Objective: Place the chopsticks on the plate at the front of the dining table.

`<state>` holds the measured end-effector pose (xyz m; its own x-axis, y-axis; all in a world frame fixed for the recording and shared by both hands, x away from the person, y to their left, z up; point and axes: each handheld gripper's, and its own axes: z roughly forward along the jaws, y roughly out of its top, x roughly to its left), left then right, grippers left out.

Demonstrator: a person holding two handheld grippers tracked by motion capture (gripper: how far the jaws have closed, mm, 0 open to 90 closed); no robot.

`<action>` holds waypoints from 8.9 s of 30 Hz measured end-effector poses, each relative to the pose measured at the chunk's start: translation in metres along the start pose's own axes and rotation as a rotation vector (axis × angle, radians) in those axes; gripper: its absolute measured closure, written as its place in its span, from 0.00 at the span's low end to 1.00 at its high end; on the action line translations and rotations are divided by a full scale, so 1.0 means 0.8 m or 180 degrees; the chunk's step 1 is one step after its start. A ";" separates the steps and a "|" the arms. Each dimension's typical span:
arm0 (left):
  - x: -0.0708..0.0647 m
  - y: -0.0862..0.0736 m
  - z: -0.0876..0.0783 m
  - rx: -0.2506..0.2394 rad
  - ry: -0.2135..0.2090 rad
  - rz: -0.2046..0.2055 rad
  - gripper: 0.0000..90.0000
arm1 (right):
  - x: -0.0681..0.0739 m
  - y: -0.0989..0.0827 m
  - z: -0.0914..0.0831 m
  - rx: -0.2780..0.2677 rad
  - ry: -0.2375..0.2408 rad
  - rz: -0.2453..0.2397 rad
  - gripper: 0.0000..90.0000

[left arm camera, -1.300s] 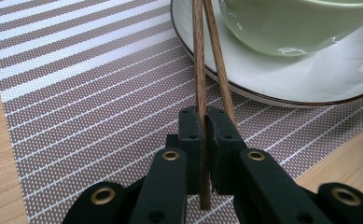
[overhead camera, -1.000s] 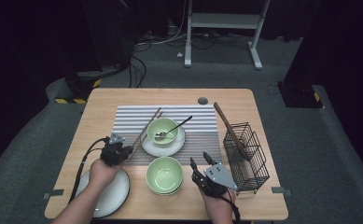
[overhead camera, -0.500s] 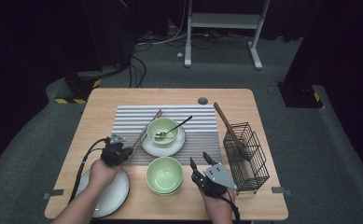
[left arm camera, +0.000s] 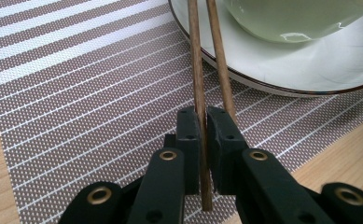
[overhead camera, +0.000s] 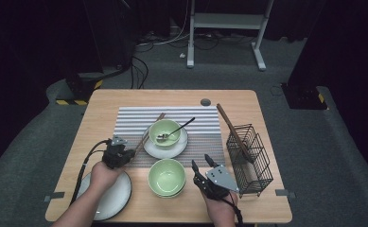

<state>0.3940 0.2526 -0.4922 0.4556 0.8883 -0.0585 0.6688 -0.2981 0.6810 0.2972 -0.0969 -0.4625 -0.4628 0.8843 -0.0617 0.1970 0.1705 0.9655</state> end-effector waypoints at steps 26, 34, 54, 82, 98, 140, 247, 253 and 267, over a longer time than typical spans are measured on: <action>-0.001 0.002 0.002 -0.0008 -0.0014 -0.0012 0.93 | 0.001 0.000 0.000 0.0001 0.0010 -0.0003 0.55; -0.001 0.000 -0.002 -0.0049 -0.0036 -0.0023 0.91 | 0.002 0.000 0.000 0.0000 0.0014 -0.0007 0.55; -0.002 -0.001 -0.011 -0.0097 -0.0027 -0.0019 0.93 | 0.003 0.001 -0.001 -0.0004 0.0019 -0.0008 0.55; 0.003 0.001 -0.004 -0.0089 0.0048 -0.0018 0.95 | 0.004 -0.001 0.001 0.0016 0.0025 -0.0022 0.55; -0.005 0.000 -0.002 -0.0073 -0.0012 0.0021 0.95 | 0.002 -0.001 0.001 0.0010 0.0022 -0.0008 0.55; -0.038 0.003 0.005 -0.0029 -0.0201 0.0177 0.94 | 0.004 -0.002 0.001 0.0017 0.0039 -0.0017 0.55; 0.044 -0.088 -0.120 -0.0681 0.0193 0.0025 0.47 | -0.007 -0.032 0.031 0.0537 -0.0048 0.0036 0.53; 0.057 -0.101 -0.127 -0.0591 0.0283 0.0000 0.40 | -0.010 -0.041 0.041 0.0742 -0.0074 0.0055 0.50; 0.057 -0.114 -0.118 -0.0525 0.0140 0.0057 0.36 | -0.013 -0.062 0.070 0.1519 -0.0147 0.0114 0.40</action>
<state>0.2984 0.3532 -0.4876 0.4380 0.8988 -0.0159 0.5536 -0.2558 0.7925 0.3405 -0.0902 -0.5243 -0.4116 0.9099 -0.0520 0.5920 0.3103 0.7438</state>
